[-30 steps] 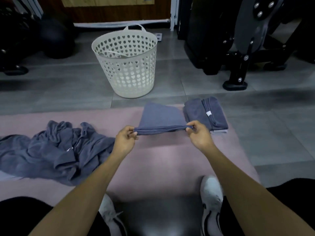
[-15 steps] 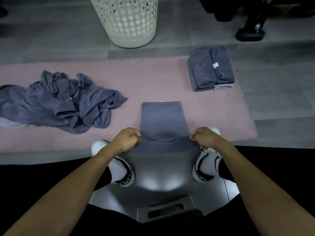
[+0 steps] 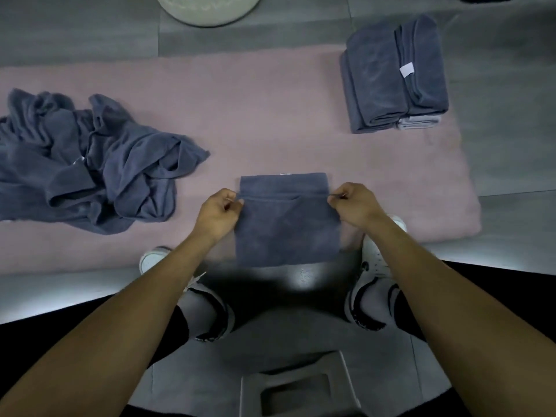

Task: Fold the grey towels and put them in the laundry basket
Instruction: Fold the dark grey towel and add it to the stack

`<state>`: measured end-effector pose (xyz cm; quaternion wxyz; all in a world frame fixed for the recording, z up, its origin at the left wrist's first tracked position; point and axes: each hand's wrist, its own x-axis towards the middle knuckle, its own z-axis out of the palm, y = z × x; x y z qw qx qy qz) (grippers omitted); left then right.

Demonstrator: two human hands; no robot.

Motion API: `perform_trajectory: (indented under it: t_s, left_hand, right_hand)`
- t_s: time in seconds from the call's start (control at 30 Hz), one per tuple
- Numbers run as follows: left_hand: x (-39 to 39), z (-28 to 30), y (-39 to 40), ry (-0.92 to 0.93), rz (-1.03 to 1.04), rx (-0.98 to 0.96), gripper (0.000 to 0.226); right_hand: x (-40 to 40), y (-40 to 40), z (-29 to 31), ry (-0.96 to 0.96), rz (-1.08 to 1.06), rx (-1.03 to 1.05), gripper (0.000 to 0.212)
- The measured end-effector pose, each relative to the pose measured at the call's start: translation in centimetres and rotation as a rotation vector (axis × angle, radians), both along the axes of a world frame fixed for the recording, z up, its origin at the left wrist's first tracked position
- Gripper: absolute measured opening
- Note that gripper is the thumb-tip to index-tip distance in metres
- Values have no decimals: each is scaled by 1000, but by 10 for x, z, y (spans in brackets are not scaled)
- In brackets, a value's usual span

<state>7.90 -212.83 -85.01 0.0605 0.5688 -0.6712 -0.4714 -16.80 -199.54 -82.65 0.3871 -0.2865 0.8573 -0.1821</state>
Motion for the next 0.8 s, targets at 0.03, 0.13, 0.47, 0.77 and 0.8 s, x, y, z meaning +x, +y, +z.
perform_trajectory:
  t_s: [0.03,0.13,0.47,0.77,0.8]
  left_hand:
    - [-7,-10,-8,-19,33,19,21]
    - [-25,-36,-27,-71,71,65,20]
    - [-44,-81,-47,-75,153,-28,10]
    - [-59,-71,-36,-240,166,-181,24]
    - [-60,-68,-31,-291,142,-235,28]
  right_hand:
    - [-4,-8,-7,3,-15,-1,7]
    - [-17,-29,-27,23,-25,5,5]
    - [-34,-67,-90,81,-34,-18,19]
    - [-29,-59,-101,229,-20,-190,24]
    - [-27,-58,-98,302,24,-198,29]
